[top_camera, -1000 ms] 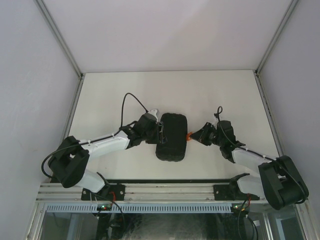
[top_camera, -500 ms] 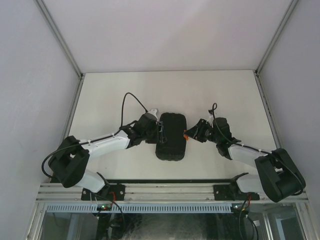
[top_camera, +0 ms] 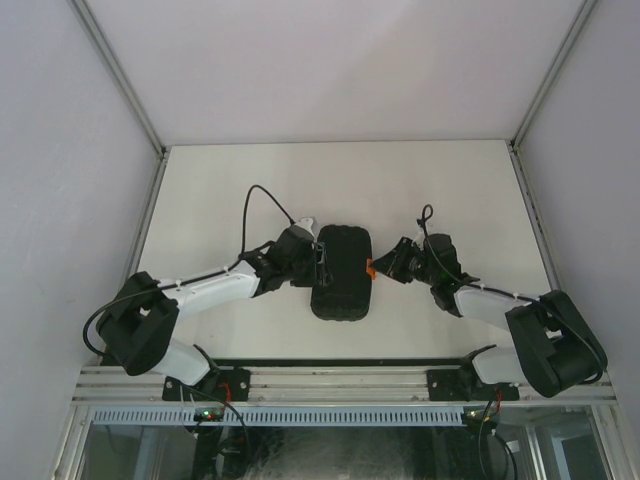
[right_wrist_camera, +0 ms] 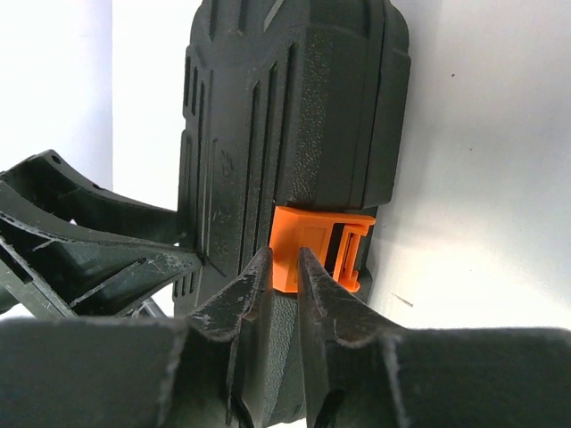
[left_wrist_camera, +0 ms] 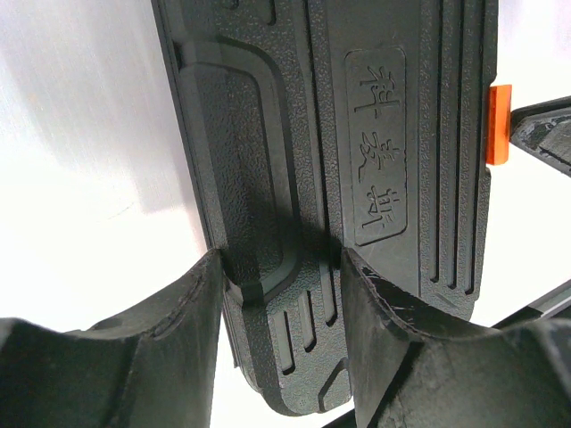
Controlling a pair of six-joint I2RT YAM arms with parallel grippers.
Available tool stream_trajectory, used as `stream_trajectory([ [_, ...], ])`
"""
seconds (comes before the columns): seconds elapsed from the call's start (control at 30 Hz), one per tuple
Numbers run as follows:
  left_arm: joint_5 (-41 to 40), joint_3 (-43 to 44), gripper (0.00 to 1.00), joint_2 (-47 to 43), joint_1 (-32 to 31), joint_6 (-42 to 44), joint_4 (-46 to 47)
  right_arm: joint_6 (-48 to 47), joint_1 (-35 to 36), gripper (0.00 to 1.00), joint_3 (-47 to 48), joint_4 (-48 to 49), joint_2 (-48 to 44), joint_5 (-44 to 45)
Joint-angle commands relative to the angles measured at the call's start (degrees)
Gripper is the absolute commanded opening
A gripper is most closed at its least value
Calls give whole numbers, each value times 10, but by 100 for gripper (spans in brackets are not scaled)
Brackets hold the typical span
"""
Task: Sort the tools into containers
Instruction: Close the storage box at the center of the board.
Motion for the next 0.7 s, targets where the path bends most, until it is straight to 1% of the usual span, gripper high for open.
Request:
stream_trajectory([
  [0.0,29,-6,52,41,-15,18,-44,-11,31,15,28,-31,6,-25],
  [0.4,31,-5,52,43,-16,17,-44,-38,39,14,45,-96,32,0],
  [0.5,31,-5,52,44,-16,18,-44,-42,40,16,45,-100,32,4],
  [0.67,31,-3,52,47,-16,18,-45,-46,40,17,48,-109,40,7],
])
